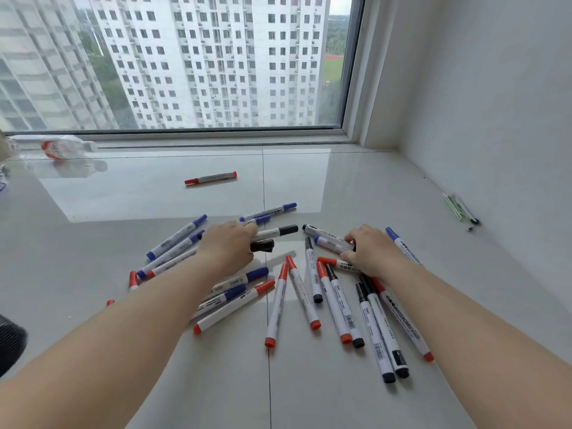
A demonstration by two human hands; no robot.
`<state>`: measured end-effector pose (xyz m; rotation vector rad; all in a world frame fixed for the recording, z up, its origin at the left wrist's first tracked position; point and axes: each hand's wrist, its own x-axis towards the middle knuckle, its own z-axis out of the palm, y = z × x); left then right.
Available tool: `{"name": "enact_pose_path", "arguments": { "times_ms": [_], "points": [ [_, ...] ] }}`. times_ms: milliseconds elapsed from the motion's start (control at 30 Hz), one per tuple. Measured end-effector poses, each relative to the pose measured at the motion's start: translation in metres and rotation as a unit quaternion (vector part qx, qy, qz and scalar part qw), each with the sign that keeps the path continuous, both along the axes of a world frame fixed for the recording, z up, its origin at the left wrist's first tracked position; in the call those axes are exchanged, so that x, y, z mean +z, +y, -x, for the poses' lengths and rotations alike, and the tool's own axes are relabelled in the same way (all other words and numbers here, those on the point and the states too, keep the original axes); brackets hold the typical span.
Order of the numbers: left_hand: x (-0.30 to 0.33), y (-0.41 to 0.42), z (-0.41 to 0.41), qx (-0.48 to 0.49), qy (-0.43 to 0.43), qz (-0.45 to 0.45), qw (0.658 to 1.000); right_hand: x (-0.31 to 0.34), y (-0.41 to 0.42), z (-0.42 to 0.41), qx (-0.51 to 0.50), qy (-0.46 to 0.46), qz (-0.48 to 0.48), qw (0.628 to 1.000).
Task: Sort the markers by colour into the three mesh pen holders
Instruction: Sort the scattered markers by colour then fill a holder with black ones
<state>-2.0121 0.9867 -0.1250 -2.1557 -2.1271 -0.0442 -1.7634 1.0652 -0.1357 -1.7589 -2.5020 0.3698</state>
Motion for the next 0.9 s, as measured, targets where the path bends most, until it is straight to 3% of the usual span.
{"name": "enact_pose_path", "arguments": {
  "times_ms": [167,367,467,600,800,900],
  "points": [
    [-0.001,-0.014,0.012,-0.017,-0.008,-0.111,0.994,-0.001,0.002,0.008,-0.007,-0.015,0.003,1.0],
    [0.006,-0.04,0.018,-0.032,-0.089,-0.159,0.983,-0.005,-0.003,0.016,-0.016,-0.042,-0.022,0.999],
    [0.012,-0.056,0.02,0.012,-0.177,-0.168,0.97,-0.006,-0.008,0.02,-0.029,-0.046,-0.014,0.998],
    [0.015,-0.072,0.024,0.089,-0.337,-0.174,0.921,-0.005,-0.016,0.024,-0.06,-0.029,-0.006,0.998],
    [0.023,-0.09,0.031,0.159,-0.503,-0.194,0.827,0.012,-0.038,0.041,-0.061,0.016,-0.136,0.989],
    [0.026,-0.091,0.024,0.2,-0.551,-0.194,0.787,0.014,-0.052,0.061,-0.054,0.037,-0.1,0.993]
  ]
}}
